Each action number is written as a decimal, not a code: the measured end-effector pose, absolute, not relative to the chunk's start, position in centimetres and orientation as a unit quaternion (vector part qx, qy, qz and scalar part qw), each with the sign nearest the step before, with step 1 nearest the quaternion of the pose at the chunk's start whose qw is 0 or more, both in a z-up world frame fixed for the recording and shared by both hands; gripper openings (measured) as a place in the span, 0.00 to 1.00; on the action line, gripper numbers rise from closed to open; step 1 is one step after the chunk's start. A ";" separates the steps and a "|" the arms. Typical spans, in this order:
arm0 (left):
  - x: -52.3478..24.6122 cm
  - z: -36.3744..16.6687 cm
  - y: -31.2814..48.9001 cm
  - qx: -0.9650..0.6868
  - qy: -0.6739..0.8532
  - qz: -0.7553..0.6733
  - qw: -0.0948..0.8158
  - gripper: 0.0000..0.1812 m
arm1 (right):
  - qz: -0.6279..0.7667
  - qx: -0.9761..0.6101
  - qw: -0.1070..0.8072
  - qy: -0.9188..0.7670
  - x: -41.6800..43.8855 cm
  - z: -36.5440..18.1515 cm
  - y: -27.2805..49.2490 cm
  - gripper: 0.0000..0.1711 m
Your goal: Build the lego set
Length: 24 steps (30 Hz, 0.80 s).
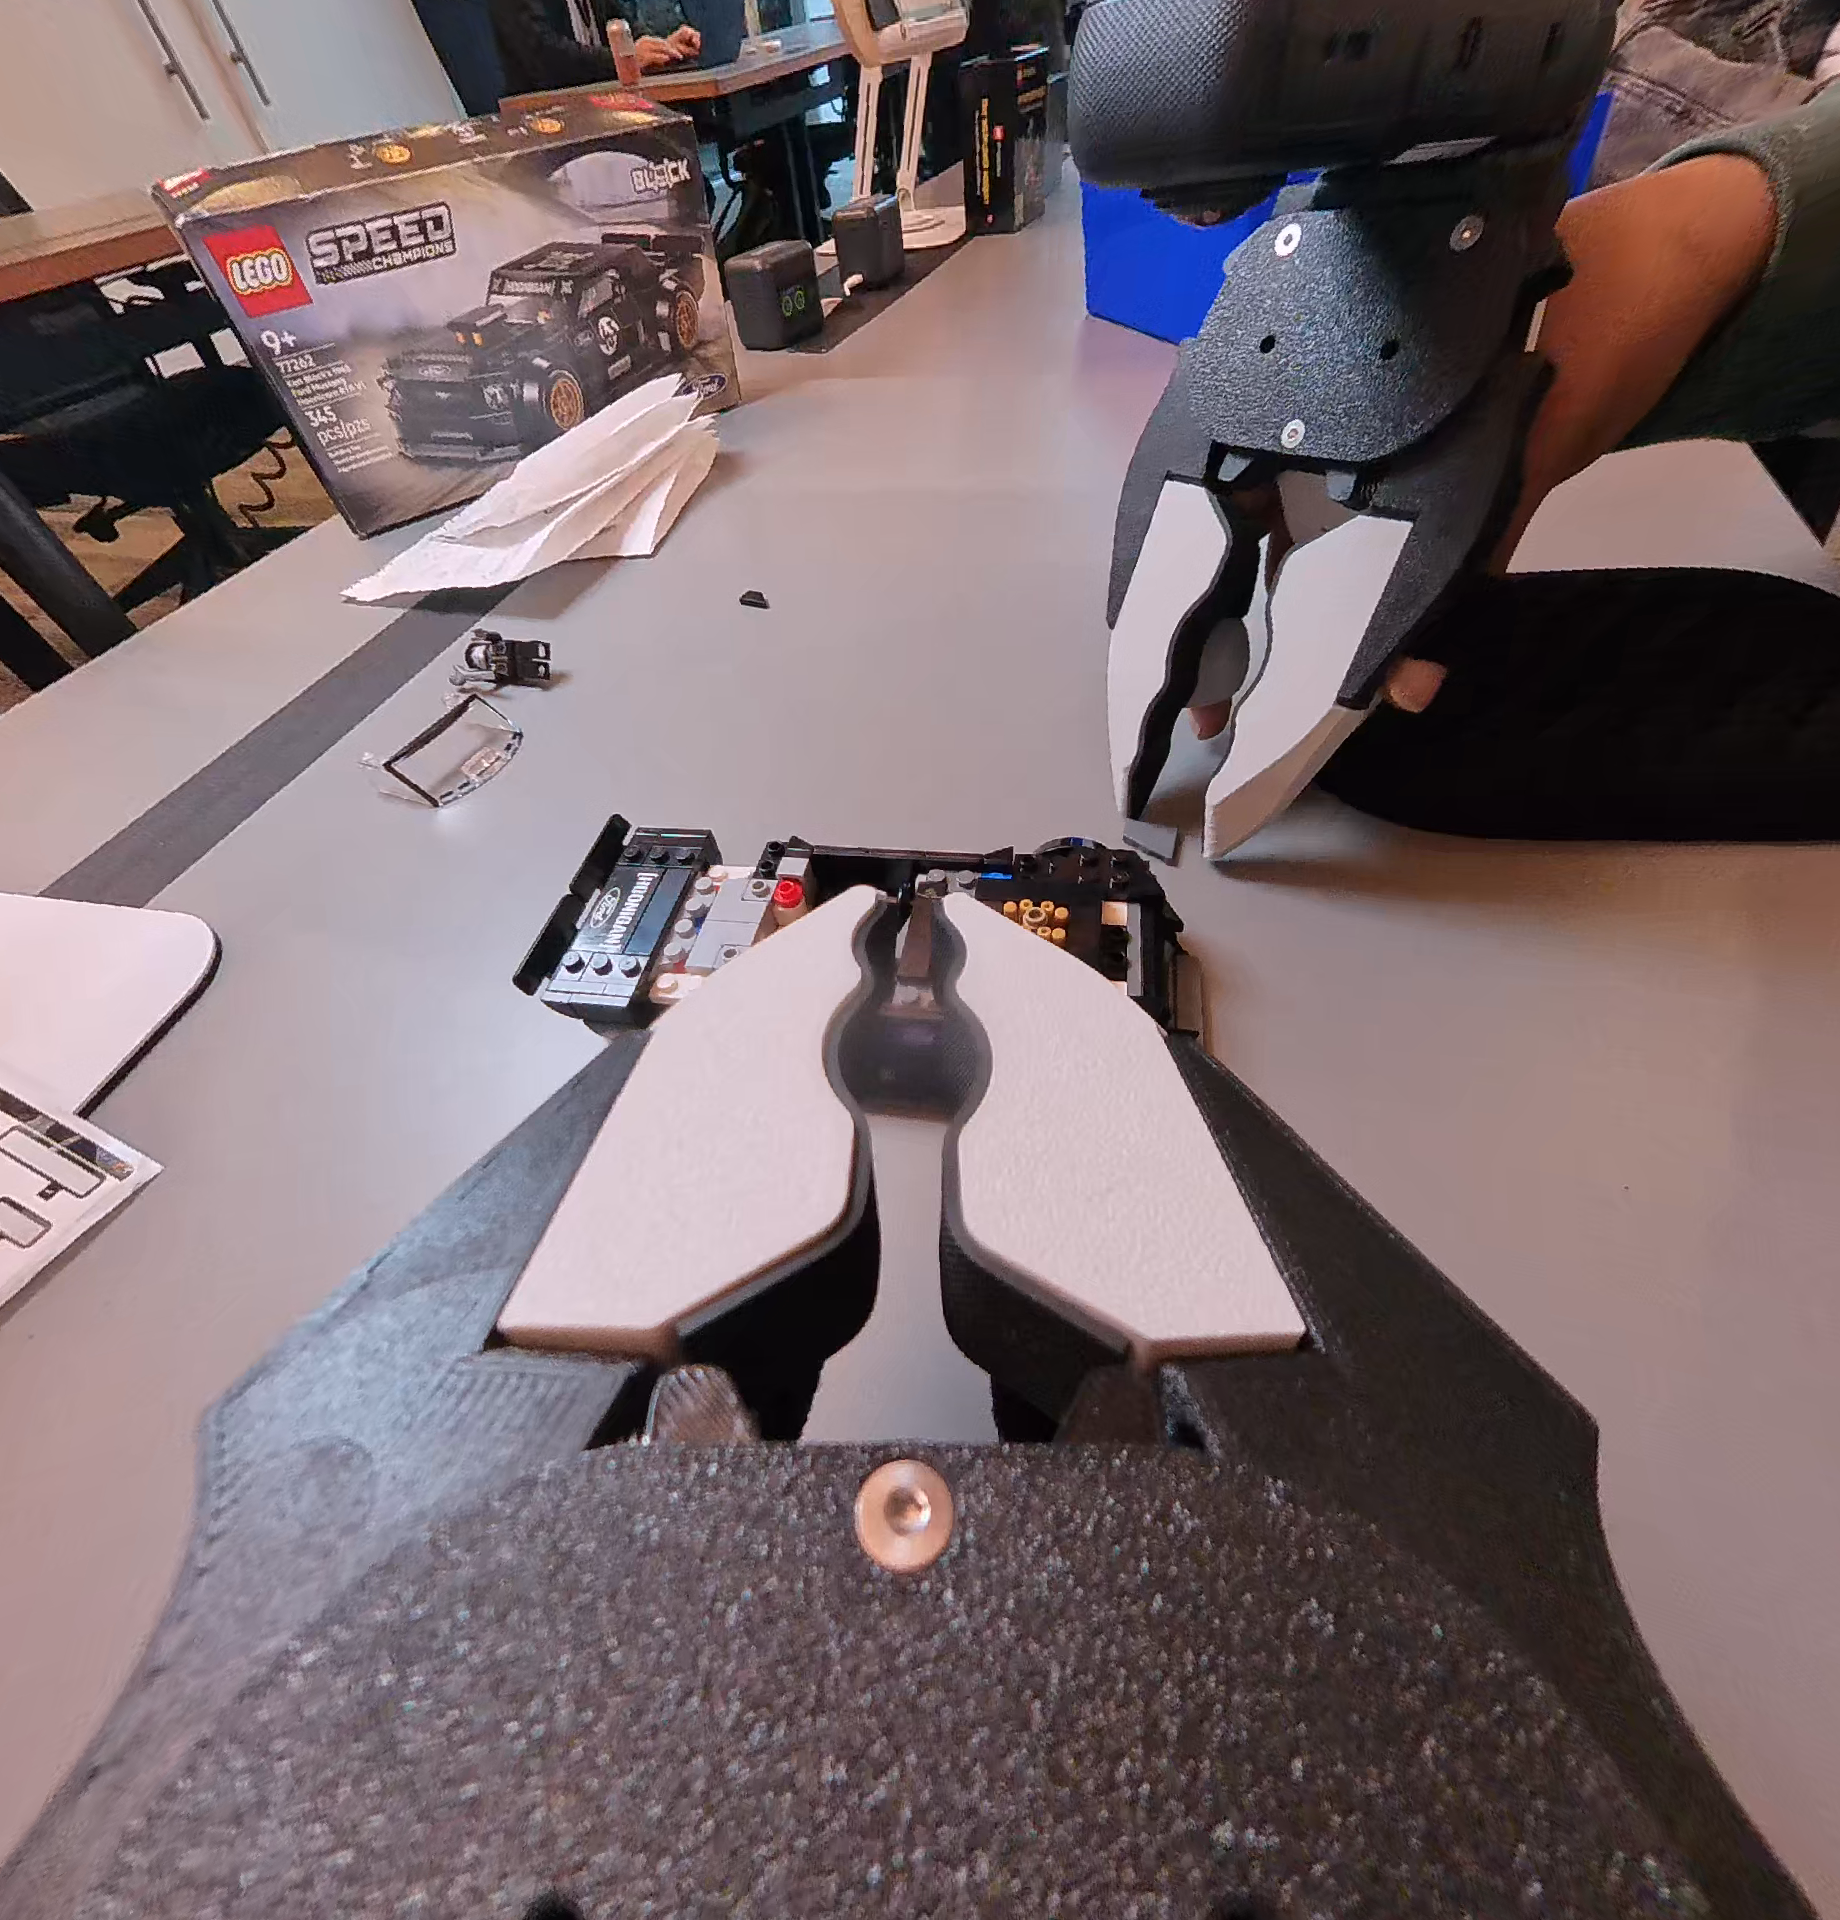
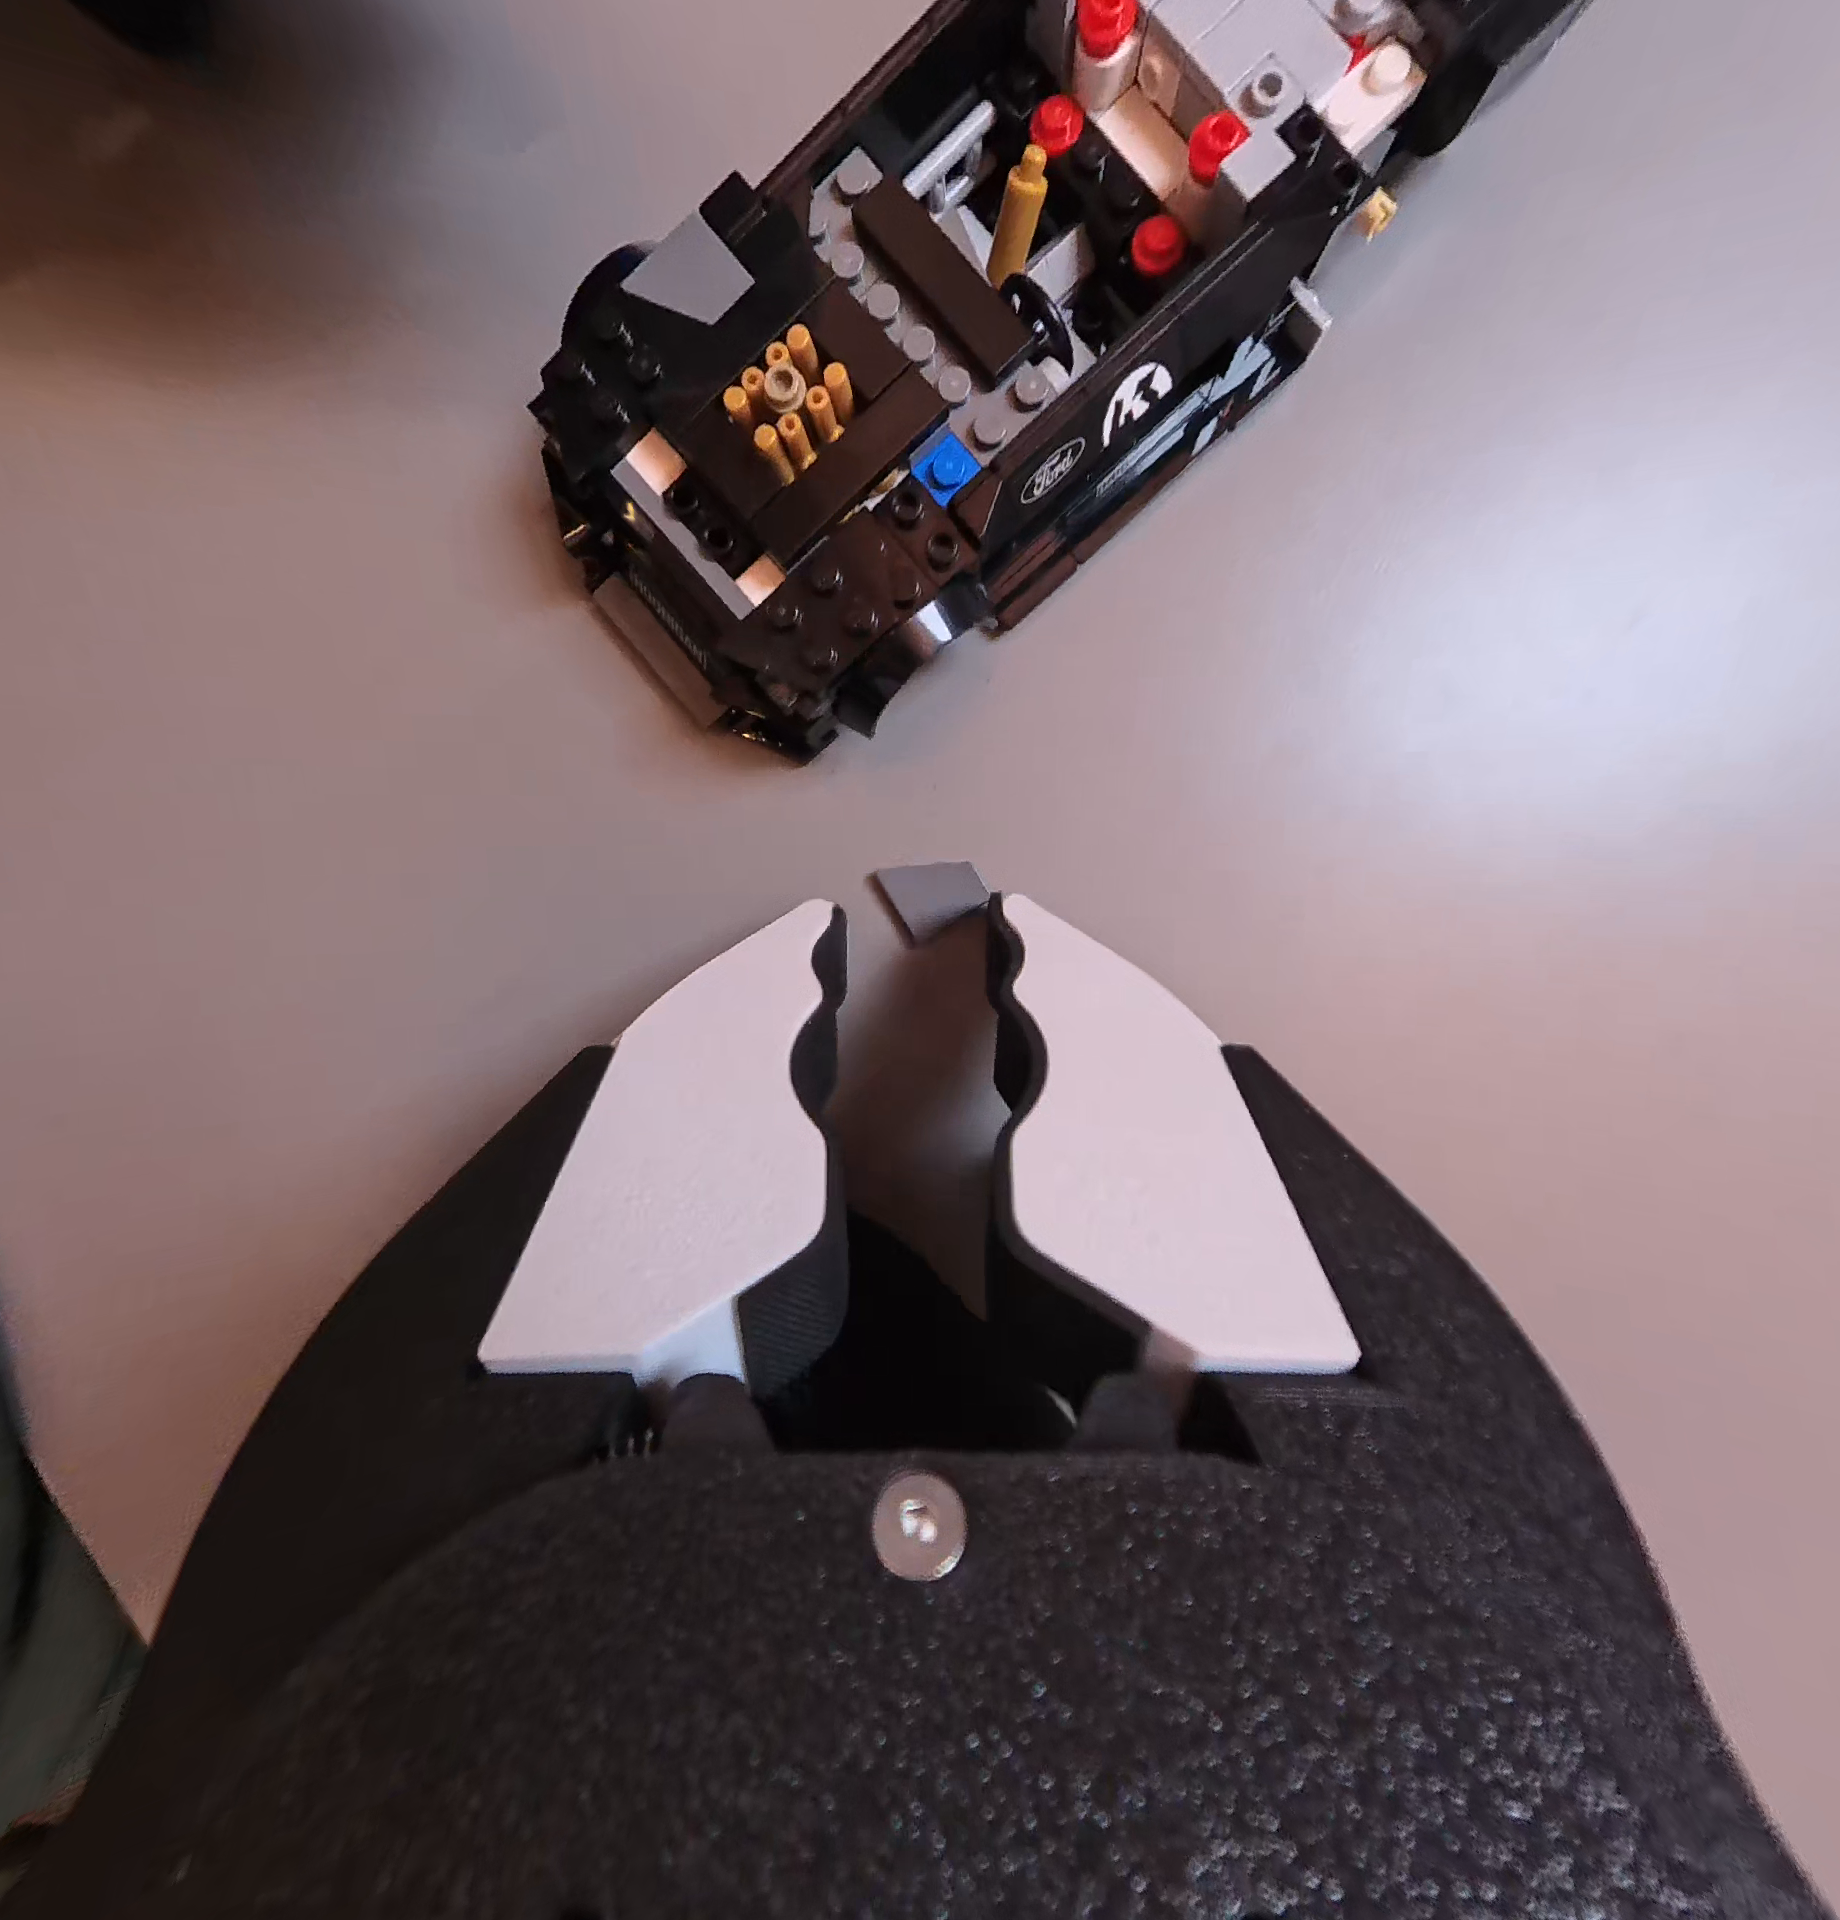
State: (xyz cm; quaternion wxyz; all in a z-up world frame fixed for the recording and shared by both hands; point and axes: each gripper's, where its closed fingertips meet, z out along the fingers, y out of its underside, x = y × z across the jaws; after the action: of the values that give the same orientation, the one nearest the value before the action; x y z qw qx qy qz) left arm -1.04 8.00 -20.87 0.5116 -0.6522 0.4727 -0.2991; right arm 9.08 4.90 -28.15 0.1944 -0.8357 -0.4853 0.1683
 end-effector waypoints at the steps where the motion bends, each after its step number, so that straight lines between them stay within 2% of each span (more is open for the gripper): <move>1: -1.1 -20.9 8.0 -0.652 0.473 -0.298 0.512 0.03 | 0.166 -0.833 0.196 -0.490 9.1 -28.2 4.9 0.15; 7: -1.0 -21.0 7.9 -0.651 0.476 -0.299 0.510 0.03 | 0.162 -0.795 0.228 -0.538 8.8 -27.5 5.3 0.16; 12: -0.9 -21.1 7.9 -0.652 0.479 -0.296 0.509 0.03 | 0.168 -0.767 0.217 -0.580 8.8 -27.9 5.4 0.16; 18: -1.1 -21.3 8.1 -0.655 0.476 -0.296 0.507 0.03 | 0.180 -0.751 0.204 -0.601 8.8 -28.3 5.2 0.10; 24: -1.0 -21.5 8.0 -0.656 0.478 -0.297 0.503 0.03 | 0.179 -0.742 0.211 -0.610 8.9 -28.2 5.2 0.10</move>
State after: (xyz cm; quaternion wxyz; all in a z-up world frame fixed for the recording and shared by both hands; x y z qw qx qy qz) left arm -0.99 8.03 -21.53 0.5029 -0.6561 0.4776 -0.2974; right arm 8.86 5.24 -28.24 0.2113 -0.7425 -0.6101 0.1786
